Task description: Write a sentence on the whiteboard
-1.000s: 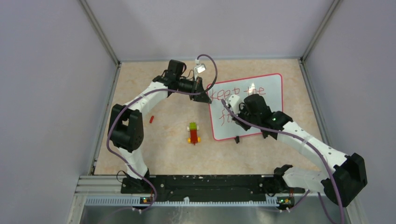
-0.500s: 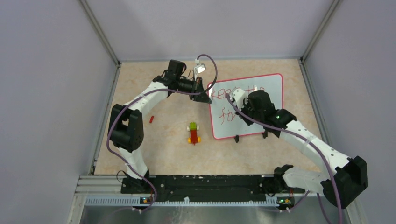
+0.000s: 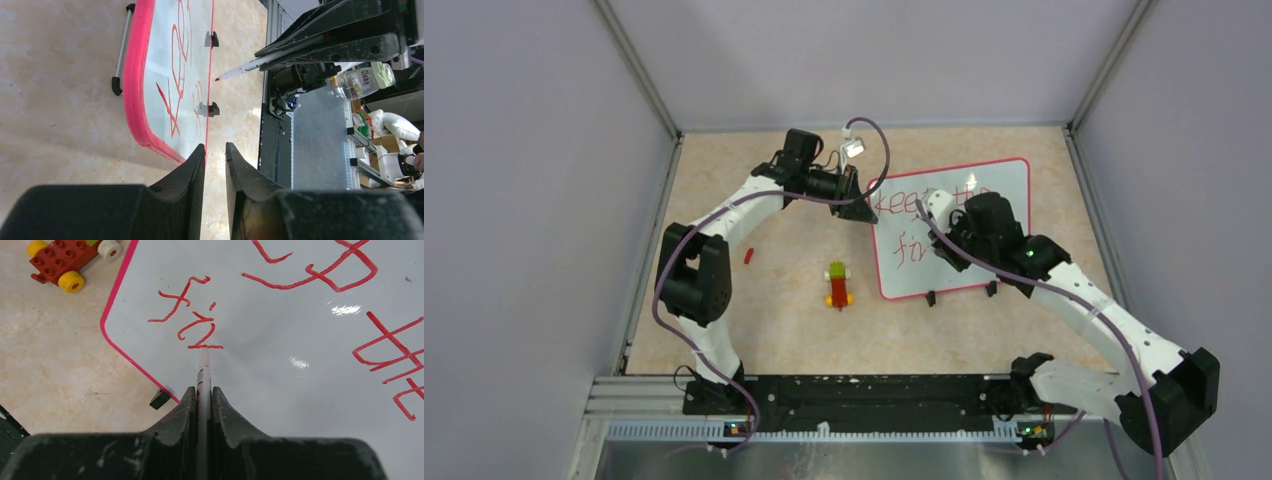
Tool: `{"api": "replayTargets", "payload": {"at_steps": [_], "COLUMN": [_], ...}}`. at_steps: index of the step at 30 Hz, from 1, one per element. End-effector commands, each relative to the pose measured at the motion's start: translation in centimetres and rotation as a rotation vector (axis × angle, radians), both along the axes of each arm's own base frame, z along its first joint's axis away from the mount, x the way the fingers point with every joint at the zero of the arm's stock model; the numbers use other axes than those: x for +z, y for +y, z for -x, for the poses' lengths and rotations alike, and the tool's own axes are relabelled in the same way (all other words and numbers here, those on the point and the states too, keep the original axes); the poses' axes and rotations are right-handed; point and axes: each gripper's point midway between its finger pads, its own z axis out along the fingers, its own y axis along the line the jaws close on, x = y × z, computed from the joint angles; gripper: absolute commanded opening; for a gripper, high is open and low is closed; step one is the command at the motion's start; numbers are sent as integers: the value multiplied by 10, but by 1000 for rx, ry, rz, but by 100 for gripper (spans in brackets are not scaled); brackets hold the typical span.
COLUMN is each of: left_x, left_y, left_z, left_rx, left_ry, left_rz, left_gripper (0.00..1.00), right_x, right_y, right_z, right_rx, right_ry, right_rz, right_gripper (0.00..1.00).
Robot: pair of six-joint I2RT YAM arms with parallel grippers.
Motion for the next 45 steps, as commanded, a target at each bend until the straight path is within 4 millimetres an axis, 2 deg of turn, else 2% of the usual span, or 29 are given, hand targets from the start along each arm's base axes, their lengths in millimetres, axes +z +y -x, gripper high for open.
{"api": "replayTargets", "payload": {"at_steps": [1,5,14,17,25,31,38,45], "left_x": [2,-2,-15,-18,-27,-32,-33,-34], "left_y": [-1,-4,-17,-20,-26,-27,-27,-26], "left_z": [4,6,14,16,23,26,25,26], "left_rx": [-20,-29,-60,-71,-77,-75,-68,-63], "left_ry": [-24,-14,8,8,24,35,34,33], "left_rz": [18,14,0,0,-5,-10,-17,-22], "left_gripper": [30,36,38,34,12,0,0,0], "right_x": [30,26,18,15,12,7,8,12], "right_y": [7,4,0,-1,-1,-2,-3,-15], "right_z": [5,7,10,11,15,17,13,-3], "right_rx": [31,11,-6,-9,-9,-8,-17,-106], "right_ry": [-40,-25,12,22,38,40,23,-34], "right_rz": [-78,-104,-160,-167,-180,-176,-170,-140], "right_gripper": [0,0,0,0,0,0,0,0]}}
